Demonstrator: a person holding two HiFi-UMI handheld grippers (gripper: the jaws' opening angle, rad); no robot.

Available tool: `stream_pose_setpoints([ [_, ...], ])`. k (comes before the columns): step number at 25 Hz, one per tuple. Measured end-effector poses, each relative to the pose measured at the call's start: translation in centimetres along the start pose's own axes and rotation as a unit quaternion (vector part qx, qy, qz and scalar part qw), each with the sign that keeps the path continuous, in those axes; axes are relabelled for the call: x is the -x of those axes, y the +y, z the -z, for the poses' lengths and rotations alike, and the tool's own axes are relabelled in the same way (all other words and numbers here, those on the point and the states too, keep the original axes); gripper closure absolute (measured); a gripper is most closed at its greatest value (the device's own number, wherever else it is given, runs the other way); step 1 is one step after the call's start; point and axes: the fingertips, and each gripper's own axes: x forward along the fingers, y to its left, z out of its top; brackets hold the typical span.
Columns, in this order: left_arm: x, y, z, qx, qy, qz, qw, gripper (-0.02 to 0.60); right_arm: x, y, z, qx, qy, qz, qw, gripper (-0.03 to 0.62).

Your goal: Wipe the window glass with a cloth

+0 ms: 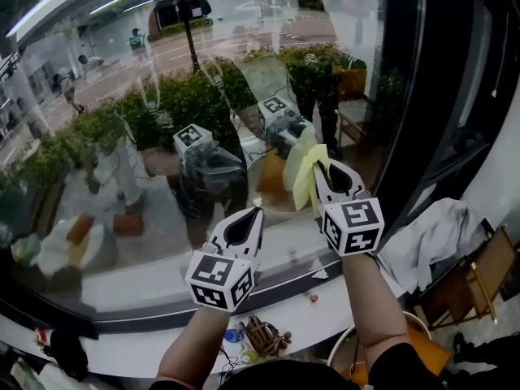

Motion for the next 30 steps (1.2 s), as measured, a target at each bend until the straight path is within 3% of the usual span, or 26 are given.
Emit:
stream_pose_setpoints([
  [30, 2.1, -0.4, 0.3, -0.006, 0.003, -0.022, 0.9997, 0.574, 1.0, 0.1, 0.2, -0.013, -0.005, 0.002, 1.000, 0.543],
])
